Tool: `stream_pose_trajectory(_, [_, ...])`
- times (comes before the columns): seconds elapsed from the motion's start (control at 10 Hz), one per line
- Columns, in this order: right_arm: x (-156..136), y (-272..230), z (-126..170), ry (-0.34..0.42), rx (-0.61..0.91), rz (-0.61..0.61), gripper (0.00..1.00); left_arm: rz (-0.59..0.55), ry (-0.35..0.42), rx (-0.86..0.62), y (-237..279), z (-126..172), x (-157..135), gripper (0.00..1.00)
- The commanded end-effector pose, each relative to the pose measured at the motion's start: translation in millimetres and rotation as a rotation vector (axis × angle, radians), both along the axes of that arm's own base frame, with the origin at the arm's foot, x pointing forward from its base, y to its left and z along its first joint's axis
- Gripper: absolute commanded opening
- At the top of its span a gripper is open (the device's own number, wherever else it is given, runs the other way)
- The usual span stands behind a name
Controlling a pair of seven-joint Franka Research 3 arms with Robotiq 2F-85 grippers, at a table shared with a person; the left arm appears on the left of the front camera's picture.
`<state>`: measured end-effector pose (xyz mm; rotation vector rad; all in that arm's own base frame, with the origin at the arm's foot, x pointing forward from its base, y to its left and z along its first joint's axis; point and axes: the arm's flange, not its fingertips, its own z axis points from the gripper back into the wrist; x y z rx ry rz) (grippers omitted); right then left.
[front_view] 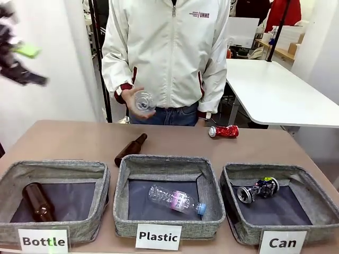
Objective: Sort the can waste into the basket.
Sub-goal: Pick up the can waste from the table and place it in the right Fabric basket.
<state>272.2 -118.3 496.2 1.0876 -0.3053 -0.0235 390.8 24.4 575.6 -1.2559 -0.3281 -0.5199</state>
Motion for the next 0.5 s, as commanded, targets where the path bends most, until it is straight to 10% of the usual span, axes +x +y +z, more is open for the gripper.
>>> stream_pose_trajectory(0.0, [13.4, 1.8, 17.7, 0.08, 0.076, -0.063, 1.0, 0.154, 0.074, -0.184, 43.4, -36.2, 5.2, 1.0])
stream_pose_trajectory(0.3, [27.8, -18.6, 20.4, 0.157, 0.153, -0.136, 1.0, 0.325, 0.184, -0.343, 100.6, -104.8, -5.4, 1.0])
stream_pose_trajectory(0.4, [16.2, -4.3, 11.7, 0.12, 0.096, -0.054, 1.0, 0.237, 0.15, -0.225, 96.9, -80.4, -4.8, 1.0])
